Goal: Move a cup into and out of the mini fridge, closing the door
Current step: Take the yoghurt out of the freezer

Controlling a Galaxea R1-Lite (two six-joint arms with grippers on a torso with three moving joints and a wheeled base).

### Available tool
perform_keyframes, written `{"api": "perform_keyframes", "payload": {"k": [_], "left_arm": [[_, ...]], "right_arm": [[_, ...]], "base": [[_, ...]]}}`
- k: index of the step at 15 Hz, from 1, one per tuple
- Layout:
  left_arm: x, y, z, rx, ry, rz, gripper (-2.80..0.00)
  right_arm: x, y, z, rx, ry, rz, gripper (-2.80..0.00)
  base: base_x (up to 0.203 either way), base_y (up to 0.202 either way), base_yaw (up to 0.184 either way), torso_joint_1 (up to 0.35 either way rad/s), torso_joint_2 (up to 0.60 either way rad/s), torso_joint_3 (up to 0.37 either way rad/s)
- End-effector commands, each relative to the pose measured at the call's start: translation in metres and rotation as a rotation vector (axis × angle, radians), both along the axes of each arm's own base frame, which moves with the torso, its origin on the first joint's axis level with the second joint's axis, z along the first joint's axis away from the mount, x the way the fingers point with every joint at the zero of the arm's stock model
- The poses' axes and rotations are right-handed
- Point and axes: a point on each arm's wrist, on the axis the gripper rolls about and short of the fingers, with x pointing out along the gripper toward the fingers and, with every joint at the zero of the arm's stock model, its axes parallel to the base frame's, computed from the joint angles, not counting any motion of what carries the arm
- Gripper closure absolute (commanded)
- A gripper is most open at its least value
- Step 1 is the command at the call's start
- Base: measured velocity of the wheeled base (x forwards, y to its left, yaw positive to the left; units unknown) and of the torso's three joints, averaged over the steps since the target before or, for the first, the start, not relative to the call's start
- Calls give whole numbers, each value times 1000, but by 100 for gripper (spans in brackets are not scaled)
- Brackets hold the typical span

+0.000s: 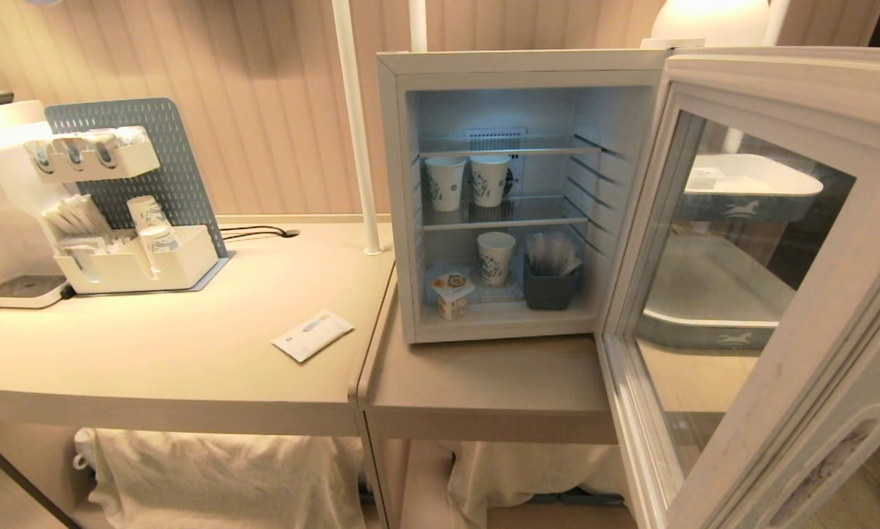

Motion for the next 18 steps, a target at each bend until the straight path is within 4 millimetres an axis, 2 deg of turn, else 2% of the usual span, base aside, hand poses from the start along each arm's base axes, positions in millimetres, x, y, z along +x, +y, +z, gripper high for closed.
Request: {"api": "perform_keyframes", "payload": {"k": [1, 3, 5, 8, 10, 12, 13, 14, 18], "left_arm": [[-40, 5, -44, 62, 9, -16, 0], [-39, 12, -80, 161, 34, 28, 0], [-21, 18, -114, 237, 55, 183, 0], [45, 28, -159, 314, 112, 538, 0], [88, 32, -196, 364, 110, 674, 0], [114, 34, -234, 439, 119, 735, 0], [121, 34, -246, 481, 100, 729, 0], [124, 34, -250, 519, 45, 701, 0], [129, 33, -254, 572, -48, 707, 0]], "right_arm": [[0, 0, 0, 1, 1, 0, 0], [0, 0, 0, 1, 1, 0, 0], [0, 0, 0, 1, 1, 0, 0], [0, 0, 0, 1, 1, 0, 0], [0, 0, 0, 3, 1, 0, 0], [0, 0, 0, 2, 1, 0, 0], [0, 0, 0, 1, 2, 0, 0], [0, 0, 0, 1, 2, 0, 0], [0, 0, 0, 3, 2, 0, 0]], "base": [[0, 0, 0, 0, 0, 0], [0, 0, 0, 0, 0, 0], [0, 0, 0, 0, 0, 0], [0, 0, 0, 0, 0, 0], [0, 0, 0, 0, 0, 0], [0, 0, 0, 0, 0, 0], [0, 0, 0, 0, 0, 0], [0, 0, 0, 0, 0, 0], [0, 0, 0, 0, 0, 0]]}}
